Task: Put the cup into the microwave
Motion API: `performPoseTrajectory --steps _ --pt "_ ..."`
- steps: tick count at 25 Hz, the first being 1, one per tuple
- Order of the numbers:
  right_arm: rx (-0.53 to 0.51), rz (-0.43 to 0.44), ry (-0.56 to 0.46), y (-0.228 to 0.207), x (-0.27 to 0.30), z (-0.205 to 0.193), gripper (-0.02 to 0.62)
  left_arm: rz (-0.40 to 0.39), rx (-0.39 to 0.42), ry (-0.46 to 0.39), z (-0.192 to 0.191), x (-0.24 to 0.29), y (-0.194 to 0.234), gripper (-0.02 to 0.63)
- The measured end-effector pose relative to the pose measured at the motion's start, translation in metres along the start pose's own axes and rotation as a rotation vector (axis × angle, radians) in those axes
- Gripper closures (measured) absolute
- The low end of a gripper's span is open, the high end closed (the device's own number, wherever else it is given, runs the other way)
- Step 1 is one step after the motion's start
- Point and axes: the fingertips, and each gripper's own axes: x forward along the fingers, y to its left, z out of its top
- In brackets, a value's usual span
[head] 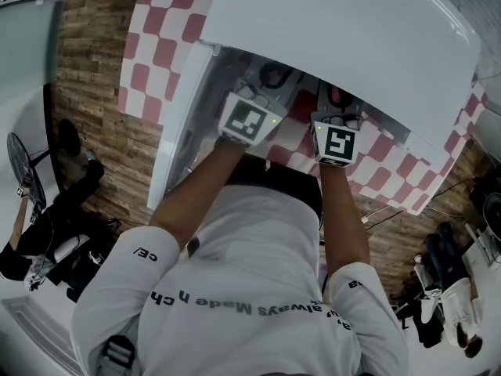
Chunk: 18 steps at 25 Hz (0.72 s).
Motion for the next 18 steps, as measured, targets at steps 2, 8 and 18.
performPoseTrajectory --steps 2,8,18 --pt "0.003 0.001 0.014 0.0 -0.001 -0.003 0.552 0.002 -0.001 0.006 0.001 -0.002 0.0 0.603" --pt "0.01 -0.015 0.047 -0.005 -0.005 0.005 0.505 0.003 -0.009 0.045 0.007 -0.01 -0.001 0.601" --pt "-0.009 0.012 0.058 0.002 -0.048 0.042 0.517 -0.016 -0.057 0.055 0.031 -0.034 -0.016 0.601"
